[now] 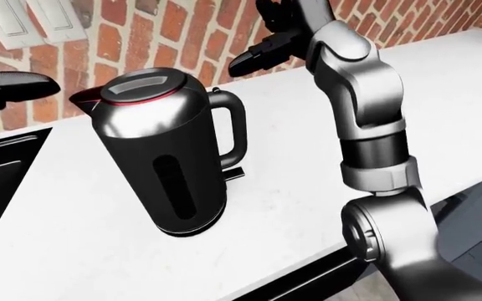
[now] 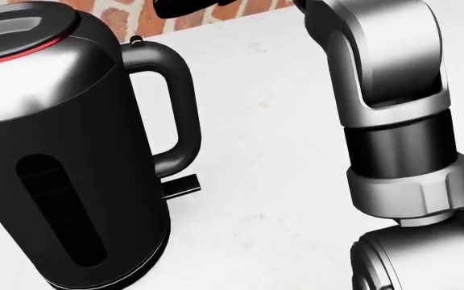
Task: Press the button to open the lid of the electric kettle.
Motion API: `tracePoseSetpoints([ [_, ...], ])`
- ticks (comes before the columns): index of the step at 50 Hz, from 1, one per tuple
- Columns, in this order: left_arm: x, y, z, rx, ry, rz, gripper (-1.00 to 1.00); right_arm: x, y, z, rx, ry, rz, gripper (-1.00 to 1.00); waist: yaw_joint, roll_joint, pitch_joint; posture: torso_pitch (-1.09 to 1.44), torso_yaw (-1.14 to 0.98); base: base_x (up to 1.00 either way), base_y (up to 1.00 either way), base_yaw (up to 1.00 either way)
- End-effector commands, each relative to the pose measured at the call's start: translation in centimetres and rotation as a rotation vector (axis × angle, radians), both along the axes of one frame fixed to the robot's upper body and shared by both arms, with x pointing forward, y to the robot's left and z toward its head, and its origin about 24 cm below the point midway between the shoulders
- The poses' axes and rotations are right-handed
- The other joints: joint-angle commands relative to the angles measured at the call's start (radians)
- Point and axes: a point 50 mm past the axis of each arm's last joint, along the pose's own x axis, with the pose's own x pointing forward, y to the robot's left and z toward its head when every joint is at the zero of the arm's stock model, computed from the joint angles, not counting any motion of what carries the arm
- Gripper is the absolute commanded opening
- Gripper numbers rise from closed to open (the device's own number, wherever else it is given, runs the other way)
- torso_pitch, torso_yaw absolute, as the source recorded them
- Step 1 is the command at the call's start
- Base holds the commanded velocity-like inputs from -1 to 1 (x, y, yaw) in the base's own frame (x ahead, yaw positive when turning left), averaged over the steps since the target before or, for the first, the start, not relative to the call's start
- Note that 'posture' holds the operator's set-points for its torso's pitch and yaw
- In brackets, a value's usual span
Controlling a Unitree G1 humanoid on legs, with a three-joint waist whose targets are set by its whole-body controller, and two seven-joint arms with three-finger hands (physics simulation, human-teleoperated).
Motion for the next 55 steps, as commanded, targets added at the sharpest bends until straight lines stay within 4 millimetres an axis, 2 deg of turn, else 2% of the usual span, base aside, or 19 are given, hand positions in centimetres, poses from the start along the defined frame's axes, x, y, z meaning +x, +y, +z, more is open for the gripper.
tracePoseSetpoints([
  [1,-0.8,0.0,1.2,0.02,-0.067,0.012,1.0,-0.9,0.3,2.1,0.012,-0.085,0.018,1.0,0.0,0.006,-0.02,-0.2,0.0,0.0,0.0,0.0],
  [39,-0.9,0.0,1.2,0.019,-0.067,0.01,1.0,-2.0,1.6,2.7,0.017,-0.073,0.082,1.0,-0.001,0.008,-0.016,-0.2,0.0,0.0,0.0,0.0],
  [55,-0.9,0.0,1.1,0.018,-0.065,0.01,1.0,-1.3,1.8,2.5,0.036,-0.091,0.03,1.0,-0.001,0.011,-0.016,-0.2,0.0,0.0,0.0,0.0],
])
